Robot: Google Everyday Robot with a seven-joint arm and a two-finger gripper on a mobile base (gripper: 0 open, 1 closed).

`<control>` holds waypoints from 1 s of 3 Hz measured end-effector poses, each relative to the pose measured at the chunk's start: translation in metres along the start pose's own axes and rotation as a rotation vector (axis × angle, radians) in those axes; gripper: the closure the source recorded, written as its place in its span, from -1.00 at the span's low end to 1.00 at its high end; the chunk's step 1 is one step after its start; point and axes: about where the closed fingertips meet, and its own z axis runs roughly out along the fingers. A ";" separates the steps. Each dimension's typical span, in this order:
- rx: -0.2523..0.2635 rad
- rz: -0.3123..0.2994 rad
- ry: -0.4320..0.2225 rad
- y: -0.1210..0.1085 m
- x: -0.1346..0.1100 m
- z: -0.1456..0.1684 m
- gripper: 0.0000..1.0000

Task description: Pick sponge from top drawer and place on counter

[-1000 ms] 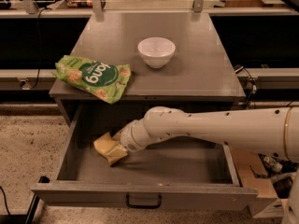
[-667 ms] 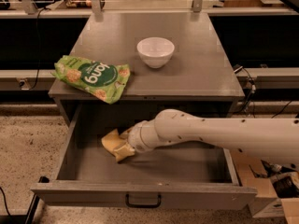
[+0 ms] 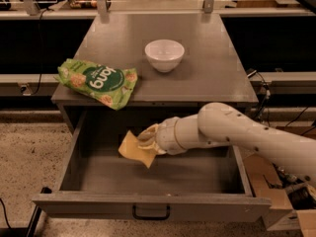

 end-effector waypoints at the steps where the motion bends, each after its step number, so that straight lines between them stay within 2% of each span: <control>1: -0.027 -0.157 -0.027 -0.003 -0.017 -0.049 1.00; 2: -0.102 -0.283 -0.022 0.009 -0.026 -0.085 1.00; 3: -0.164 -0.376 -0.007 0.005 -0.037 -0.123 1.00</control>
Offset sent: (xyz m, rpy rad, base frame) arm -0.0630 -0.0775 0.1043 -0.1234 -0.2027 0.4166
